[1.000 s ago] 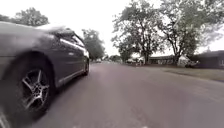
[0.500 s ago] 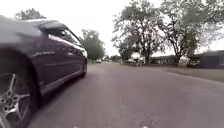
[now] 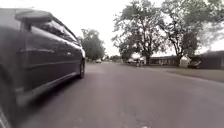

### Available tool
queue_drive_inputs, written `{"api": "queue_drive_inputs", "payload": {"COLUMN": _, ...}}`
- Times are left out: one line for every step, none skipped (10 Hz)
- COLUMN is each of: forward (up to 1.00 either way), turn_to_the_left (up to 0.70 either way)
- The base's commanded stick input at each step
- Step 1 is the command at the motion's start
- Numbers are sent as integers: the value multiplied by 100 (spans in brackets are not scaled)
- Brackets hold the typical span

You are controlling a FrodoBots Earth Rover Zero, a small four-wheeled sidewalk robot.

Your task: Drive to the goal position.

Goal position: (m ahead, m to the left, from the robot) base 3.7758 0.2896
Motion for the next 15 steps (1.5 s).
{"api": "queue_drive_inputs", "payload": {"forward": 70, "turn_to_the_left": -3}}
{"api": "queue_drive_inputs", "payload": {"forward": 70, "turn_to_the_left": -3}}
{"api": "queue_drive_inputs", "payload": {"forward": 70, "turn_to_the_left": -3}}
{"api": "queue_drive_inputs", "payload": {"forward": 70, "turn_to_the_left": -3}}
{"api": "queue_drive_inputs", "payload": {"forward": 70, "turn_to_the_left": -3}}
{"api": "queue_drive_inputs", "payload": {"forward": 70, "turn_to_the_left": -3}}
{"api": "queue_drive_inputs", "payload": {"forward": 70, "turn_to_the_left": -3}}
{"api": "queue_drive_inputs", "payload": {"forward": 70, "turn_to_the_left": -3}}
{"api": "queue_drive_inputs", "payload": {"forward": 70, "turn_to_the_left": -3}}
{"api": "queue_drive_inputs", "payload": {"forward": 70, "turn_to_the_left": -3}}
{"api": "queue_drive_inputs", "payload": {"forward": 70, "turn_to_the_left": -3}}
{"api": "queue_drive_inputs", "payload": {"forward": 70, "turn_to_the_left": -3}}
{"api": "queue_drive_inputs", "payload": {"forward": 70, "turn_to_the_left": -3}}
{"api": "queue_drive_inputs", "payload": {"forward": 70, "turn_to_the_left": 0}}
{"api": "queue_drive_inputs", "payload": {"forward": 70, "turn_to_the_left": 6}}
